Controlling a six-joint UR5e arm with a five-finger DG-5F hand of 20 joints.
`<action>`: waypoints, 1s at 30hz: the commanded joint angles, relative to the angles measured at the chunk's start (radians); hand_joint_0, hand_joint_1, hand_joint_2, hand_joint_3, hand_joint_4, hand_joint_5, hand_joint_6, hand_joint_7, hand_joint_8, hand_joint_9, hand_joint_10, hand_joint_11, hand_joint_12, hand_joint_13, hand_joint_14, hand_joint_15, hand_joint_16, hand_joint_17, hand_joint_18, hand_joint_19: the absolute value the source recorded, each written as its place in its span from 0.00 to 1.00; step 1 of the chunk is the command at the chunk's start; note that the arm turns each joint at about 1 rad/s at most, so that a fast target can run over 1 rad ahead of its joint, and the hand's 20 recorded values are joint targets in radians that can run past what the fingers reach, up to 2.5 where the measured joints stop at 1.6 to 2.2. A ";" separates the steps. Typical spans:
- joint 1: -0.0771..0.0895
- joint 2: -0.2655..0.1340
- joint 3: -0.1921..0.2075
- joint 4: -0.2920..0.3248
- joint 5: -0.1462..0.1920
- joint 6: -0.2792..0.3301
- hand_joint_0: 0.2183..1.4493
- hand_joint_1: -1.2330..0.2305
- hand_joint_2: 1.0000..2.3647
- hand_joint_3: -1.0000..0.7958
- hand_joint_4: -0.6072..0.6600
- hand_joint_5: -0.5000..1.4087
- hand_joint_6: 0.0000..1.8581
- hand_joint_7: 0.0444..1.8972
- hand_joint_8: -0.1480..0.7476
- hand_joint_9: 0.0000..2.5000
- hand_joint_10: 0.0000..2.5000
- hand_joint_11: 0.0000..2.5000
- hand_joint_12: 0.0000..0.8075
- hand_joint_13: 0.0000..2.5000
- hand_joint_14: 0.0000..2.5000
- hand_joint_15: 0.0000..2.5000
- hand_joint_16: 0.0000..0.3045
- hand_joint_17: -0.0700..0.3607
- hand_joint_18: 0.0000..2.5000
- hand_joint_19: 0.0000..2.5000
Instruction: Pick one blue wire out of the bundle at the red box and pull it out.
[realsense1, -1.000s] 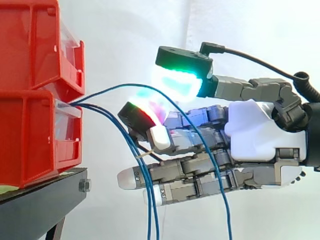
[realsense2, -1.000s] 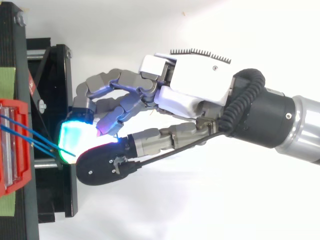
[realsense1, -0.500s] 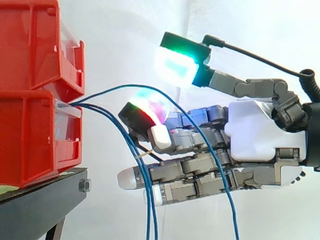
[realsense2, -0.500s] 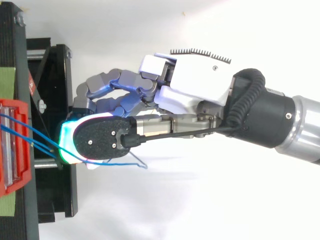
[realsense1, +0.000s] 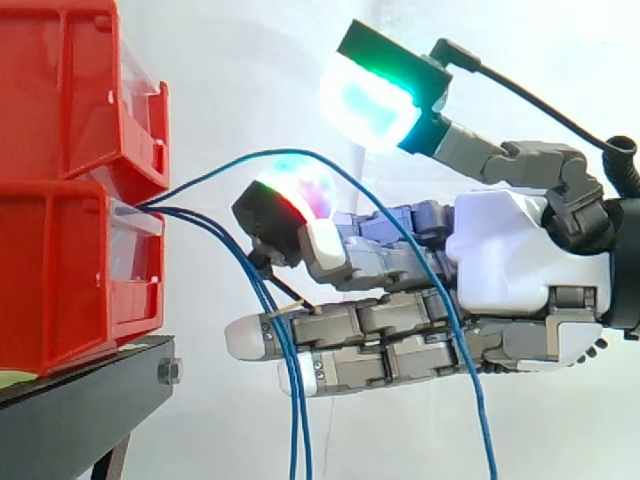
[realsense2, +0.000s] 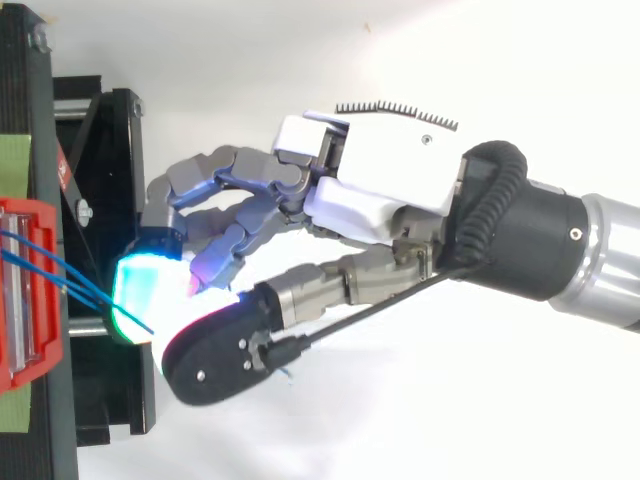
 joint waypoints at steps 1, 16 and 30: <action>-0.001 0.000 0.000 0.002 -0.009 0.010 0.24 0.25 0.00 0.28 0.63 0.18 0.46 0.58 0.46 0.39 0.01 0.26 0.47 0.19 0.00 0.11 0.19 0.46 0.13 0.16; 0.001 0.000 0.000 0.010 -0.023 0.033 0.30 0.27 0.01 0.42 0.56 0.18 0.48 0.59 0.45 0.38 0.01 0.27 0.44 0.19 0.00 0.11 0.17 0.44 0.13 0.17; 0.001 0.000 0.000 0.010 -0.023 0.033 0.27 0.35 0.01 0.46 0.60 0.19 0.47 0.55 0.50 0.40 0.01 0.25 0.48 0.20 0.00 0.11 0.21 0.49 0.15 0.17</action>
